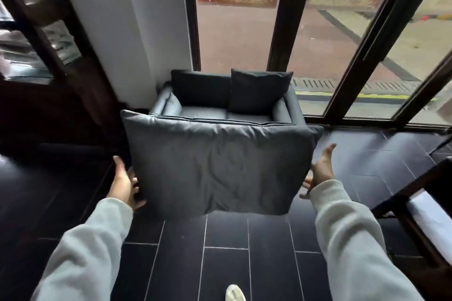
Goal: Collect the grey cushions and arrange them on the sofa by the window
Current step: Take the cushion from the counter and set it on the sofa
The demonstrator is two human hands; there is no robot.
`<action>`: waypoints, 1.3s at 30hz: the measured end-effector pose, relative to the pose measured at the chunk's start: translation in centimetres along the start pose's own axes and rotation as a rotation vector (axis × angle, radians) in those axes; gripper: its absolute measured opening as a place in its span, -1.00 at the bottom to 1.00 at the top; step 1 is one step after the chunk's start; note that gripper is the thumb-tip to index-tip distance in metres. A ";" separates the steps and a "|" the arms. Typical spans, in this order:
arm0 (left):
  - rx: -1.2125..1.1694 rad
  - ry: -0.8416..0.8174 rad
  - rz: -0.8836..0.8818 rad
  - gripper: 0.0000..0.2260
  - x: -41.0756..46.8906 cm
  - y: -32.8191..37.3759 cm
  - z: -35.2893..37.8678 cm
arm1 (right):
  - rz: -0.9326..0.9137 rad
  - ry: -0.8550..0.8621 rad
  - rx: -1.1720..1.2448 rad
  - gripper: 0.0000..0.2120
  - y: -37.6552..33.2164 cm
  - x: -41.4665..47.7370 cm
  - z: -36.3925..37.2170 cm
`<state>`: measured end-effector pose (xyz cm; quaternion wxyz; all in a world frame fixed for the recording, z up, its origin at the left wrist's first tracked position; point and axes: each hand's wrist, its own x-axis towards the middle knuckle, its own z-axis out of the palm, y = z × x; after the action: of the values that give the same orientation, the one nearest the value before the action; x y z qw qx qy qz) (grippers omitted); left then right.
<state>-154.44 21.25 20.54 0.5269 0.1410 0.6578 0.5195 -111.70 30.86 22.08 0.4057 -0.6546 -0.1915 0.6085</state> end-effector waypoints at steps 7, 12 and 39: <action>-0.054 -0.071 -0.020 -0.33 9.0 6.8 0.8 | 0.144 -0.262 0.003 -0.15 -9.4 9.7 4.9; -0.087 -0.126 0.034 -0.57 17.5 10.6 -0.3 | -0.137 -0.474 -0.029 -0.83 -14.1 17.3 10.9; 0.513 -0.106 0.192 -0.16 70.0 31.3 18.9 | -0.237 -0.130 -0.195 -0.40 -25.2 58.1 40.2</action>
<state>-178.23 95.78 10.10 0.4560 0.3583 0.7229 0.3756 -133.01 101.15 6.84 0.3959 -0.6230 -0.3515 0.5758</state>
